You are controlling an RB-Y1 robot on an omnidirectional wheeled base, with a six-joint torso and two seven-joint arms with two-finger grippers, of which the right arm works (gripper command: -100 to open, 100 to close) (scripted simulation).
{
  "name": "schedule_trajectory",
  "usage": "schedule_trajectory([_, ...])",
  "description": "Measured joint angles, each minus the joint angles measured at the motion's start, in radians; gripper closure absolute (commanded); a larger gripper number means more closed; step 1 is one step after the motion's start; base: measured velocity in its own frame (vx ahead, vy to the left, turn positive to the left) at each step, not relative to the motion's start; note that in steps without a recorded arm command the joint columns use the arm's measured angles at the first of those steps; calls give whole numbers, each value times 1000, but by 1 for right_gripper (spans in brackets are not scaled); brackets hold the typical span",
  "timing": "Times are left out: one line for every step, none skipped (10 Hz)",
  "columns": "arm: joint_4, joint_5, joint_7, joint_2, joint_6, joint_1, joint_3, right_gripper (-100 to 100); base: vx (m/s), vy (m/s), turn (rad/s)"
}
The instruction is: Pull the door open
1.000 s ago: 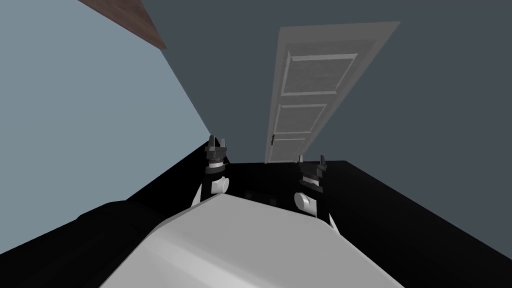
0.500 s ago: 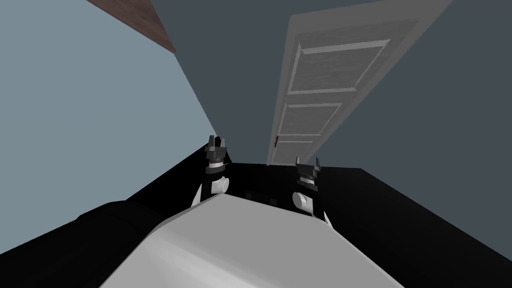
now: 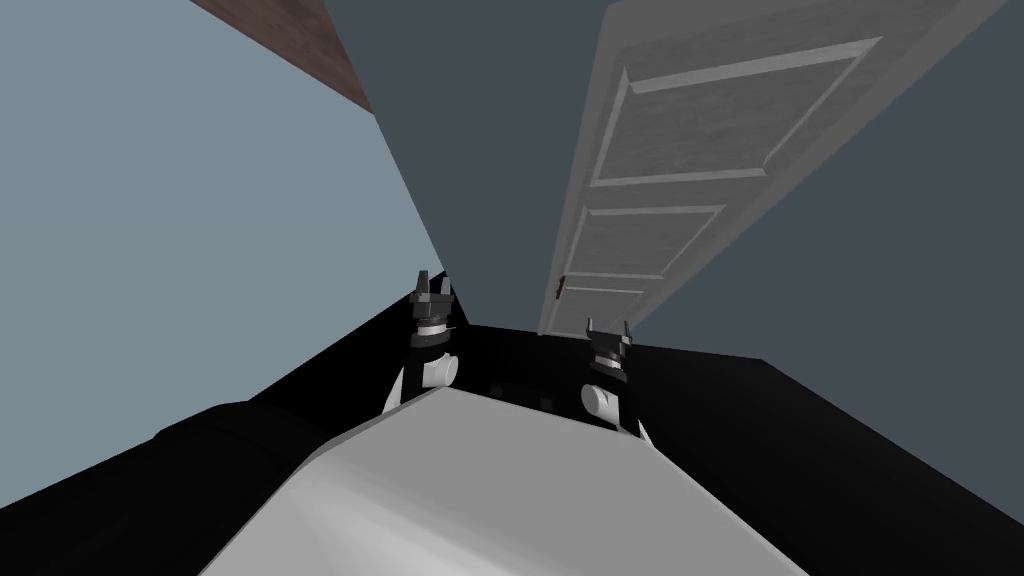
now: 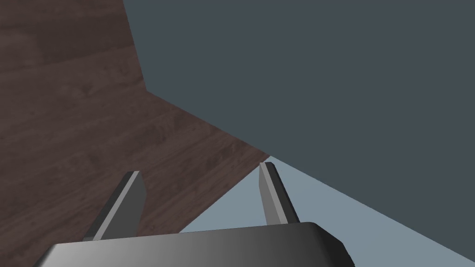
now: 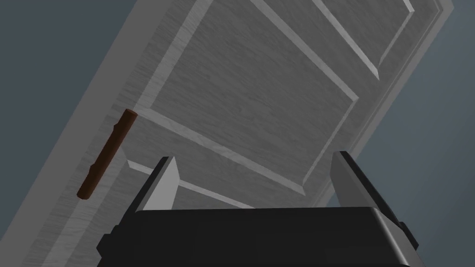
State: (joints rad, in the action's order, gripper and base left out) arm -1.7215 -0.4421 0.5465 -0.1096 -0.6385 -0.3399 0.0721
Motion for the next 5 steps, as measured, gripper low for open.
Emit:
schedule_trajectory([28,-13,19,-2,-8,8,6,-100,103,-50,178])
schedule_trajectory([53,-29,40,-8,-14,15,8,-100,89,-50,163])
schedule_trajectory([84,-42,62,-10,-26,22,15,-100,77,-46,161])
schedule_trajectory([121,-57,87,-19,-40,33,18,-100,87,-54,165])
schedule_trajectory([148,-73,111,-25,-46,42,19,-100,91,-46,214])
